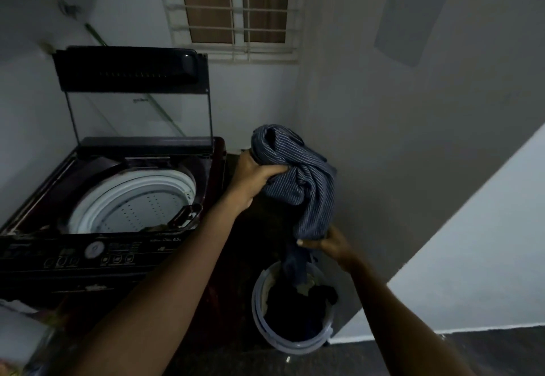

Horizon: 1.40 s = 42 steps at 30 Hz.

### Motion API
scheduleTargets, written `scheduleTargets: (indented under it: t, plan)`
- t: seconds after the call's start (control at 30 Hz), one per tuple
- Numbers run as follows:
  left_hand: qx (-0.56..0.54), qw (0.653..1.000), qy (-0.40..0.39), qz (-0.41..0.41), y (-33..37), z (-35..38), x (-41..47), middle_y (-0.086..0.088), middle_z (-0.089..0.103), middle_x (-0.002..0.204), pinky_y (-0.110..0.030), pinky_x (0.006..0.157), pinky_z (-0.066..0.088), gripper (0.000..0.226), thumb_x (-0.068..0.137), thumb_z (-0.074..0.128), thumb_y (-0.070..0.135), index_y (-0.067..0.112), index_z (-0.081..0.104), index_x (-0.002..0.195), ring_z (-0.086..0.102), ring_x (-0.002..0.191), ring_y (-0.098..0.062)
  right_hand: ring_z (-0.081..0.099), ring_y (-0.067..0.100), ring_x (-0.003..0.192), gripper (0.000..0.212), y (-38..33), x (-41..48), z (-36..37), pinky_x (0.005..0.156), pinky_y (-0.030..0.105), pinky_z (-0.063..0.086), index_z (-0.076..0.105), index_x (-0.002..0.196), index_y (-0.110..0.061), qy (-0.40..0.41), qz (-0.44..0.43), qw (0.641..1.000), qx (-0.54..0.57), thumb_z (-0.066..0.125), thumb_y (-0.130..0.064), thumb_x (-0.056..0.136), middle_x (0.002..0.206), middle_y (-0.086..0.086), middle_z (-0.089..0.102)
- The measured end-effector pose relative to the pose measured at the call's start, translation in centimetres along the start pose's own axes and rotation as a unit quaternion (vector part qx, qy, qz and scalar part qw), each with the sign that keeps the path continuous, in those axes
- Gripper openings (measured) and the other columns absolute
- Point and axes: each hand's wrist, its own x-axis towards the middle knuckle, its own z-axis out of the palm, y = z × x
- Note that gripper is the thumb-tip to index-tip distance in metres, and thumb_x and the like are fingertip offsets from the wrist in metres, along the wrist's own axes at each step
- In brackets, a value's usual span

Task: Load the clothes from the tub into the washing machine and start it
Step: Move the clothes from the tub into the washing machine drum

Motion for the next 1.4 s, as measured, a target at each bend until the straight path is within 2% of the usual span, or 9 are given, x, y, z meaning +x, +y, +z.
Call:
scheduleTargets:
  t: [0.27,0.47,0.57,0.73,0.9,1.0,1.17,1.3,1.4]
  plan:
    - [-0.04,0.995,0.083,-0.036,-1.8,-3.2,-0.6,-0.005,0.074,0.105,-0.035,0.084,0.056,0.036,0.07,0.081,0.003,0.008,0.072,0.105,0.07,0.098,-0.021,0.056,0.022,0.083,0.013,0.6,1.2,0.7,0.068,0.04,0.048,0.061,0.091,0.012,0.108,0.032,0.987,-0.111,0.055,0.0,0.091,0.092,0.032,0.064]
    - [0.326,0.943,0.059,-0.036,-3.7,-4.1,-1.5,-0.011,0.072,0.102,-0.028,0.068,0.05,0.037,0.069,0.085,0.023,0.007,0.07,0.099,0.067,0.09,-0.025,0.057,0.009,0.074,0.014,-5.4,-0.8,-1.0,0.061,0.023,0.05,0.054,0.102,-0.006,0.195,-0.03,0.98,-0.008,0.041,-0.001,0.097,0.086,0.001,0.061]
    - [0.436,0.9,0.003,-0.017,-4.9,-2.1,-2.4,-0.012,0.064,0.113,-0.034,0.071,0.051,0.038,0.077,0.075,0.033,0.011,0.064,0.107,0.064,0.099,-0.033,0.064,0.027,0.084,0.017,-8.3,1.0,0.4,0.068,0.034,0.053,0.055,0.097,0.005,0.189,-0.068,0.979,-0.039,0.039,0.008,0.091,0.09,0.017,0.065]
    - [0.471,0.868,-0.158,-0.016,-6.9,-0.7,-2.5,-0.014,0.038,0.141,-0.043,0.108,0.038,0.086,0.065,0.075,0.031,0.014,0.039,0.141,0.04,0.132,-0.034,0.06,0.02,0.071,0.015,-11.6,1.5,2.8,0.053,0.023,0.048,0.058,0.095,-0.001,0.083,-0.066,0.993,-0.057,0.048,0.007,0.088,0.078,0.01,0.062]
    - [0.451,0.876,-0.161,-0.053,-6.9,-0.6,-3.0,-0.009,0.036,0.148,-0.049,0.11,0.036,0.122,0.045,0.067,0.085,0.025,0.032,0.146,0.033,0.137,-0.03,0.06,0.016,0.061,0.021,-12.1,1.0,3.4,0.044,0.02,0.044,0.056,0.077,-0.002,0.031,-0.016,0.999,0.025,0.041,0.011,0.085,0.067,0.006,0.06]
    - [0.432,0.898,-0.078,-0.033,-6.1,-0.4,-2.8,-0.003,0.054,0.129,-0.042,0.095,0.049,0.097,0.052,0.073,0.075,0.022,0.05,0.129,0.053,0.119,-0.026,0.056,0.015,0.058,0.035,-11.8,0.5,3.8,0.045,0.02,0.045,0.055,0.07,-0.007,-0.011,0.027,0.993,0.117,0.027,0.009,0.082,0.067,0.004,0.06]
    - [0.426,0.903,-0.048,0.01,-4.4,0.0,-2.4,-0.002,0.061,0.117,-0.031,0.08,0.046,0.052,0.073,0.078,0.032,0.018,0.057,0.119,0.061,0.107,-0.025,0.059,0.02,0.09,0.045,-10.6,0.0,3.2,0.08,0.029,0.047,0.062,0.104,-0.013,-0.046,-0.024,0.986,0.158,0.026,0.003,0.082,0.101,0.005,0.066]
    - [0.427,0.903,-0.029,0.029,-3.3,0.6,-1.6,-0.002,0.061,0.117,-0.029,0.075,0.042,0.042,0.078,0.071,0.027,0.019,0.058,0.118,0.061,0.104,-0.027,0.06,0.025,0.1,0.03,-7.6,0.1,2.6,0.075,0.023,0.05,0.061,0.113,-0.007,0.094,-0.097,0.984,0.115,0.047,0.001,0.087,0.11,0.011,0.065]
    - [0.389,0.921,-0.012,0.018,-2.5,0.1,-1.0,0.001,0.063,0.117,-0.029,0.077,0.041,0.041,0.078,0.067,0.025,0.025,0.056,0.118,0.062,0.103,-0.026,0.059,0.009,0.1,0.051,-4.4,-1.1,2.0,0.07,0.013,0.05,0.048,0.129,-0.012,0.134,-0.076,0.984,0.089,0.065,0.0,0.082,0.119,0.0,0.058]
